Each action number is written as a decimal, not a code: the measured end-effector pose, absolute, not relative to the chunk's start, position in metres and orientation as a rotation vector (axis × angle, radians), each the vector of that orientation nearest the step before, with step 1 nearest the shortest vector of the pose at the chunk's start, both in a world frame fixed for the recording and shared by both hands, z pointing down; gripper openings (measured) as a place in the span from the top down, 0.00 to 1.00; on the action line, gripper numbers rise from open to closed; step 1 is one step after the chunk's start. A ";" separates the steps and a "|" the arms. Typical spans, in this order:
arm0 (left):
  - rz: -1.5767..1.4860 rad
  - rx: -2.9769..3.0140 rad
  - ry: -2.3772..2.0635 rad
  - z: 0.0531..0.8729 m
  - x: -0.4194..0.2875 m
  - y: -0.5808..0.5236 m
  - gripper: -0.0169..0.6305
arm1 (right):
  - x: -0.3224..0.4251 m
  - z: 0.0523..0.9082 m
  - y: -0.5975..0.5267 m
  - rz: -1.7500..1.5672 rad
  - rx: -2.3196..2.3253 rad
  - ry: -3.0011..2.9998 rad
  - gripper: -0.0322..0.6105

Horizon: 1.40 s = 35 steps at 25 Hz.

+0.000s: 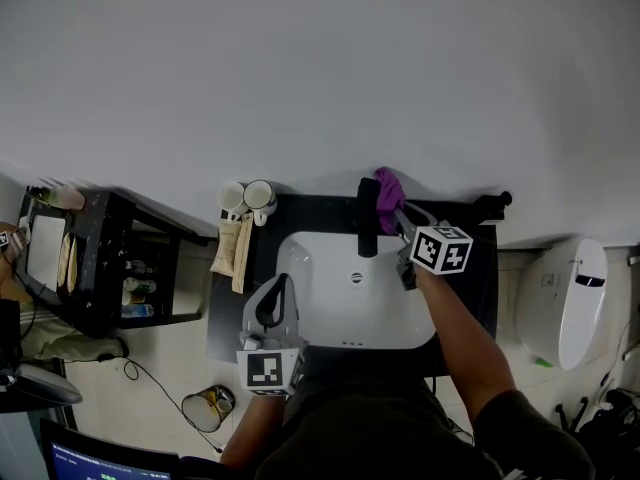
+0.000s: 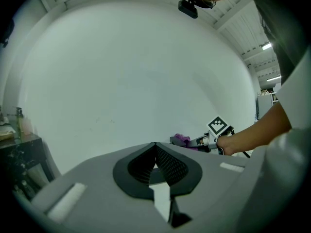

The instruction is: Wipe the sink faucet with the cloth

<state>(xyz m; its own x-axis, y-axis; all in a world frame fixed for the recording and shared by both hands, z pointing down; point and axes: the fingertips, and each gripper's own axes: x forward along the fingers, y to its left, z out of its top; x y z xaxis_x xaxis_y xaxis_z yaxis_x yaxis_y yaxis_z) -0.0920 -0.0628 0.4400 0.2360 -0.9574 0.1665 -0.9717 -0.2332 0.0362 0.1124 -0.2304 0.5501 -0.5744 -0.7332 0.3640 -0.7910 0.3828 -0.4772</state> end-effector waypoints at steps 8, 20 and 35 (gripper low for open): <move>0.178 2.352 -1.863 0.443 -0.094 -0.061 0.95 | 0.095 0.581 -0.236 1.116 1.347 -2.481 0.86; 0.174 2.333 -1.880 0.447 -0.100 -0.061 0.95 | 0.095 0.650 -0.229 1.211 1.288 -2.285 0.87; 0.149 2.319 -1.919 0.451 -0.112 -0.060 0.95 | 0.107 0.653 -0.228 1.156 1.344 -2.244 0.86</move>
<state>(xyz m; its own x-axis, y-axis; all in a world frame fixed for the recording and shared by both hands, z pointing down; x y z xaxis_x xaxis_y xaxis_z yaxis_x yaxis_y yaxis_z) -0.1117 -0.0598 0.4512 0.1875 -0.9696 0.1571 -0.9823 -0.1842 0.0352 0.1071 -0.2278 0.6528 -0.5277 -0.6106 0.5906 -0.8354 0.2470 -0.4910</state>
